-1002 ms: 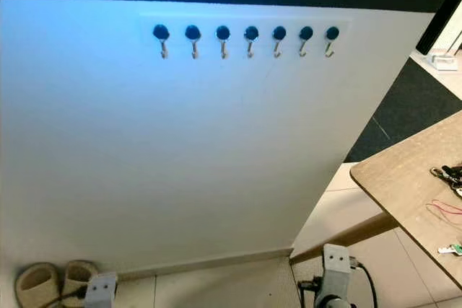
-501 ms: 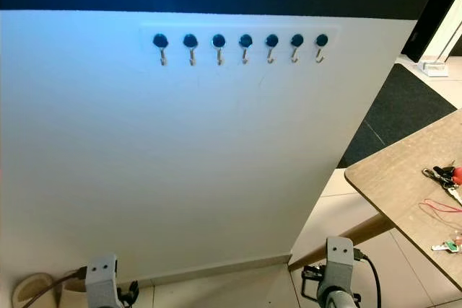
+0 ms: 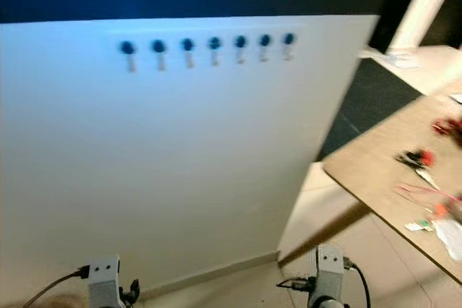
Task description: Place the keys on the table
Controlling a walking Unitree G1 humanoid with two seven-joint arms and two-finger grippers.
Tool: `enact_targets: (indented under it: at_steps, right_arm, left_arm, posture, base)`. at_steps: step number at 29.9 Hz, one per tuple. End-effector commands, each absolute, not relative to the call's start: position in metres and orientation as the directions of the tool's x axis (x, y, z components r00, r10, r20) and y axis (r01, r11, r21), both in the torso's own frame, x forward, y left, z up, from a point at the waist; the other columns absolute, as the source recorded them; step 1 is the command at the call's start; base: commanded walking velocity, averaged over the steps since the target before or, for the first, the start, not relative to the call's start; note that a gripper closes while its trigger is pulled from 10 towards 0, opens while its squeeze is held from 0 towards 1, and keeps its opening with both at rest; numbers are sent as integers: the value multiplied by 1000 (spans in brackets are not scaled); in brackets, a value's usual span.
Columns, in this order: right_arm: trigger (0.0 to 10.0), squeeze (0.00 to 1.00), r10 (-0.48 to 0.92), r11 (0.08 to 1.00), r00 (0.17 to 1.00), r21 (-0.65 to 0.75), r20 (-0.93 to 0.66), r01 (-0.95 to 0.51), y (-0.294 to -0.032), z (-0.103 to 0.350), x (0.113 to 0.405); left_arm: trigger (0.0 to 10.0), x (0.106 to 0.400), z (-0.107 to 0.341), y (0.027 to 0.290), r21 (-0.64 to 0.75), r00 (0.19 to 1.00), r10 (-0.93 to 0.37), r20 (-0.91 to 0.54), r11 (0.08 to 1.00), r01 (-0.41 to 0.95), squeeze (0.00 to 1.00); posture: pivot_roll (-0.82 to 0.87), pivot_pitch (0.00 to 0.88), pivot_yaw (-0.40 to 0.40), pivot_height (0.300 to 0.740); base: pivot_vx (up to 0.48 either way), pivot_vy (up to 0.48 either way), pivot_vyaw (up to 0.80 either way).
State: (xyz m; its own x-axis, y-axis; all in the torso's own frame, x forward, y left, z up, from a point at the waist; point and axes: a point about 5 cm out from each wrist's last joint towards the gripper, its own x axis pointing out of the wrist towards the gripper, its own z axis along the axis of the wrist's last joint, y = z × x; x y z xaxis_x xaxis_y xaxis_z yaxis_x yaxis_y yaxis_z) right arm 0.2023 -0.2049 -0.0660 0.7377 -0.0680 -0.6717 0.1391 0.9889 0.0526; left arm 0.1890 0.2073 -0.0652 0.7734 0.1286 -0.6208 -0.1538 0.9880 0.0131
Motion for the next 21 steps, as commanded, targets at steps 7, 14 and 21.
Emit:
enact_targets:
  at_steps: [7,14,21]
  right_arm:
    - [10000,0,-71,992,712,25,-699,124,-209,-71,192]
    - [10000,0,-65,994,704,13,-707,105,-212,-72,190]
    - [10000,0,-39,997,700,15,-713,70,-209,-72,190]
  left_arm:
    - [10000,180,-72,197,7,759,63,-648,997,-77,0]
    - [10000,178,-73,194,3,764,54,-643,998,-68,0]
    - [10000,177,-73,194,-12,769,48,-637,997,-72,0]
  posture:
    - [28,39,-46,740]
    - [31,35,-51,740]
    - [33,29,-51,740]
  base:
    - [0,0,-800]
    - [0,0,-800]
    - [0,0,-800]
